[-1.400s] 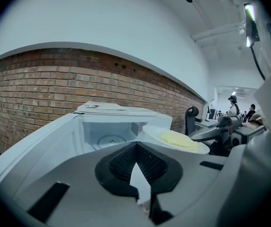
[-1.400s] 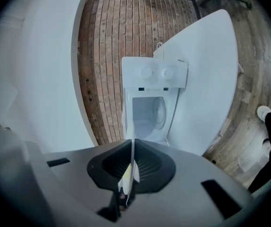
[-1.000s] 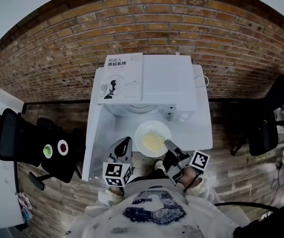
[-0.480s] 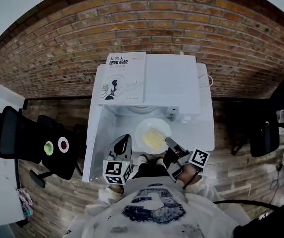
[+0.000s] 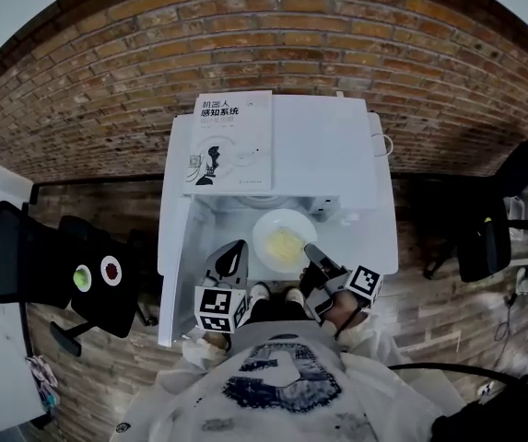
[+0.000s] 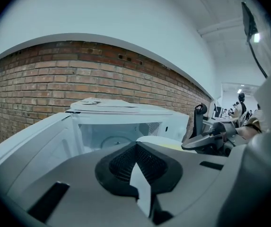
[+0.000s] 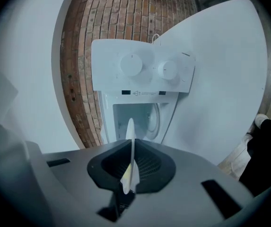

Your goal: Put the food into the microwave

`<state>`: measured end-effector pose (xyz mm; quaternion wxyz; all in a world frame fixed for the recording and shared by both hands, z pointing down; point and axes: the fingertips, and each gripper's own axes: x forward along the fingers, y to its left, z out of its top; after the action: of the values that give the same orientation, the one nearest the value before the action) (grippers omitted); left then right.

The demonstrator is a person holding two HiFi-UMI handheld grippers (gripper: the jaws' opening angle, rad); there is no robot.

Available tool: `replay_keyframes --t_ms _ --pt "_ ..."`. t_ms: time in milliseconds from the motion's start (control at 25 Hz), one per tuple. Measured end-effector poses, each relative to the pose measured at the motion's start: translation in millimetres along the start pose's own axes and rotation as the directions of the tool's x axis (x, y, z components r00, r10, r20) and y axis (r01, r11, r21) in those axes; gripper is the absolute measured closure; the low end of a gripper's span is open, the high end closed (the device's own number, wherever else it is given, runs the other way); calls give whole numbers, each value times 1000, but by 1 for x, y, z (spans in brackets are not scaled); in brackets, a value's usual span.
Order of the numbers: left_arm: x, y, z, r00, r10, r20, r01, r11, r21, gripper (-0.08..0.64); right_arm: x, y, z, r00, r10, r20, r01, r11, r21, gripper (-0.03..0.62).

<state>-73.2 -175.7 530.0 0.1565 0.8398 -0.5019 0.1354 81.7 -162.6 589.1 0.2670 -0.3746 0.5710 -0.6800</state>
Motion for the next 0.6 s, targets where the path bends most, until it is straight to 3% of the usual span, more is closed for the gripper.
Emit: replay_keyframes --t_ms 600 --pt "21 25 -2 1000 -14 -1 14 1000 -27 552 50 -41 17 996 -67 51 68 998 -13 568"
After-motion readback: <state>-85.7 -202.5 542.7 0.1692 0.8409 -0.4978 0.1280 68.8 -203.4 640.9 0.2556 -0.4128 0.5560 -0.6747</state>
